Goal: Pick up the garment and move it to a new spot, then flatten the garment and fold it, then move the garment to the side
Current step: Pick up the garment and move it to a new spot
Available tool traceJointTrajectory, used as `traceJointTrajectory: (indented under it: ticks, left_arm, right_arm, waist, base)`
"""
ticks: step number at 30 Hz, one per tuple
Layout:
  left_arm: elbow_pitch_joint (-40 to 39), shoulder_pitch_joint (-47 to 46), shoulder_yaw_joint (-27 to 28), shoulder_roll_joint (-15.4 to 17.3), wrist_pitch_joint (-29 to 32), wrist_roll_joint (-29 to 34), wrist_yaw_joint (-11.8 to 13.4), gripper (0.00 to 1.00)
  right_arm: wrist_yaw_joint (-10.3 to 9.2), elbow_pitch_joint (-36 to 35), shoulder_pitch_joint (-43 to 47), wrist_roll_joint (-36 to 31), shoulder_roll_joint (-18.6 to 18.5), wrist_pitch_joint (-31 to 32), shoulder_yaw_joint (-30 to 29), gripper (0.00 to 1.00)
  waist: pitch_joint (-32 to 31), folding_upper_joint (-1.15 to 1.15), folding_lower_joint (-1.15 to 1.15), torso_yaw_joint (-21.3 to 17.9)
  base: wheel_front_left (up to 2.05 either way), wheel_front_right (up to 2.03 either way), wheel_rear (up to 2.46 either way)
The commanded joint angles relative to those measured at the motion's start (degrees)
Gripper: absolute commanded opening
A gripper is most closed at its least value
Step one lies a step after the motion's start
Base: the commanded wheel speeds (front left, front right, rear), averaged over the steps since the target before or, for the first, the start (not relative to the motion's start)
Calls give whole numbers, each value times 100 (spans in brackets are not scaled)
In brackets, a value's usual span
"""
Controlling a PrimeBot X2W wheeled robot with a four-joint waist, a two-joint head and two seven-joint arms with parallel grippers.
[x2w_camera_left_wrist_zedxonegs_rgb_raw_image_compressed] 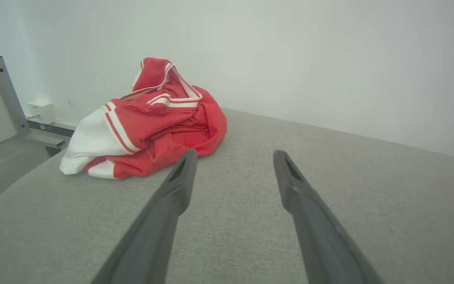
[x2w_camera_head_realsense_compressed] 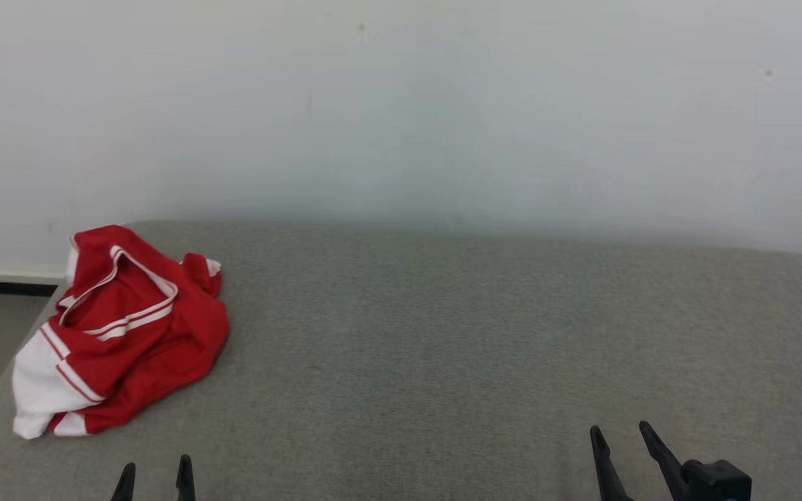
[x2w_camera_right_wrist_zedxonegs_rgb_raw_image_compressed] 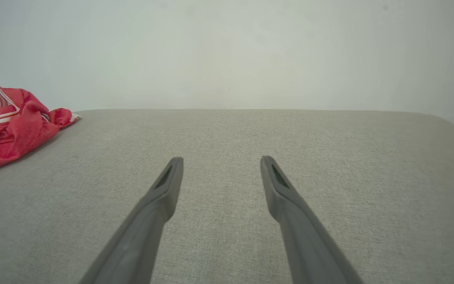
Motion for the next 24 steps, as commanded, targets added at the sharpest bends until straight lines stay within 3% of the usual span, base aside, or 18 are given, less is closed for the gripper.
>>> traceJointTrajectory:
  ticks: [1,11,24]
  left_arm:
    - [-42,89,42,41,-3,32,28,100]
    - [-129,235,161,204,5,61,106,100]
    - [-445,358,344,154,-1,-123,305,100]
  right_arm:
    - [-12,26,54,7,22,-34,6,100]
    - [-12,220,-94,93,79,-181,118,100]
    - [-12,556,-580,153,89,-271,459,100]
  waist:
    - [-70,0,0,532]
    - [-57,0,0,1565]
    - [285,0,0,1925]
  base:
    - [0,0,0]
    - [0,0,0]
    - [0,0,0]
